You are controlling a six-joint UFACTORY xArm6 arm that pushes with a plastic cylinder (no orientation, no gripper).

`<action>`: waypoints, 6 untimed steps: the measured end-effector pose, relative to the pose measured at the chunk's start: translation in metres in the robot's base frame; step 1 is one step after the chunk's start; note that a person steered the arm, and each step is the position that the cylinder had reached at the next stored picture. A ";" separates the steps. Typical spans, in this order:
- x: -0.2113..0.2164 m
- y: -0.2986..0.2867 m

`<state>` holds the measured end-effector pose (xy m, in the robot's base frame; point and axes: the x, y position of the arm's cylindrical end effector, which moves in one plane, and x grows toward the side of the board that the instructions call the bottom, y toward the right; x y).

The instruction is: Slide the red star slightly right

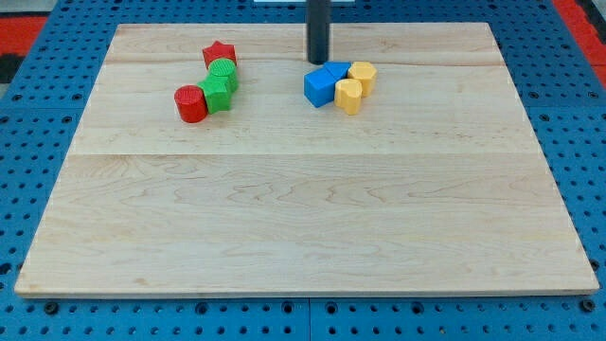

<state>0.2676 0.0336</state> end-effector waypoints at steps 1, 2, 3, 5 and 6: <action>0.000 0.009; -0.033 -0.041; -0.055 -0.098; -0.013 -0.199; 0.020 -0.204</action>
<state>0.2875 -0.1708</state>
